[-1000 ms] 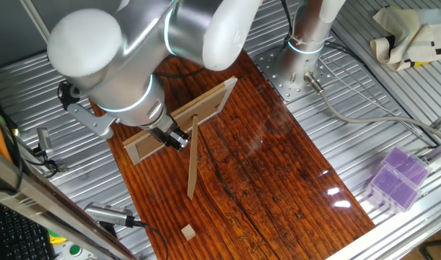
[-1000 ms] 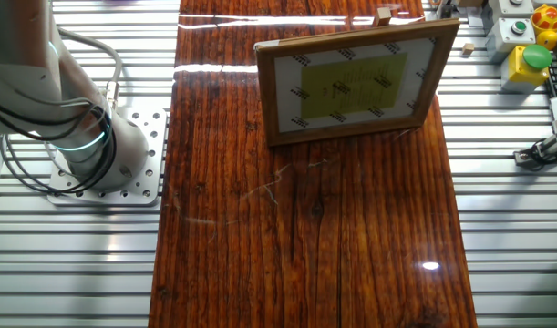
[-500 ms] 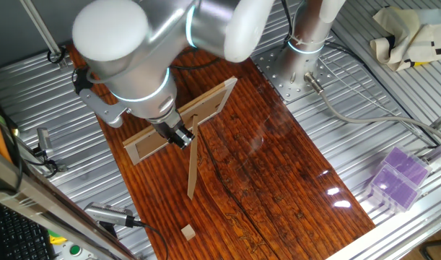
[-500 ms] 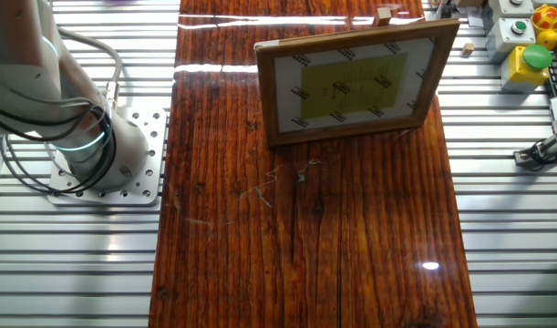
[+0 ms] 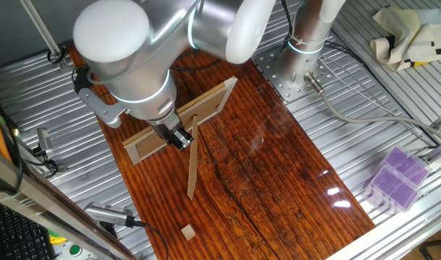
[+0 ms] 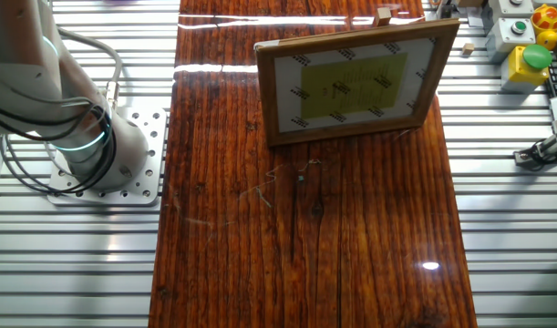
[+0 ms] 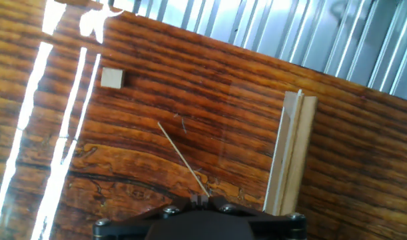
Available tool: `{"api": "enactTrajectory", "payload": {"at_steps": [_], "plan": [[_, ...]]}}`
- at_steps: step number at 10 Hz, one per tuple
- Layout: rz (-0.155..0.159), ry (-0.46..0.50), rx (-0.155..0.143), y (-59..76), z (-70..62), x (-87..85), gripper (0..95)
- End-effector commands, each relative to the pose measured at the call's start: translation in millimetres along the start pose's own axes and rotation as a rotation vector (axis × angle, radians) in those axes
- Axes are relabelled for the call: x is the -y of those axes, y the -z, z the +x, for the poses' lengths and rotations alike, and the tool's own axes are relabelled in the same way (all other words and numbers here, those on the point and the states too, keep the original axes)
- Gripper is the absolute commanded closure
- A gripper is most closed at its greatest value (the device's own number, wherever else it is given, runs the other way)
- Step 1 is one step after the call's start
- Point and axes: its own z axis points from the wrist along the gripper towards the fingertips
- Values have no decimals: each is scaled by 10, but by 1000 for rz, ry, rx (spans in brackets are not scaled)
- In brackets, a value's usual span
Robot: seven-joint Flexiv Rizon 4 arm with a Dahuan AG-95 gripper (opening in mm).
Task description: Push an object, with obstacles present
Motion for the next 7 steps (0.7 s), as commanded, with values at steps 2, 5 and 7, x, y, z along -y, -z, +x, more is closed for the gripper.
{"api": "enactTrajectory", "payload": {"at_steps": [2, 5, 7], "plan": [[16, 57, -43, 70, 69, 158, 950], [21, 118, -60, 186, 180, 572, 950], [16, 163, -65, 210, 222, 893, 950]]}}
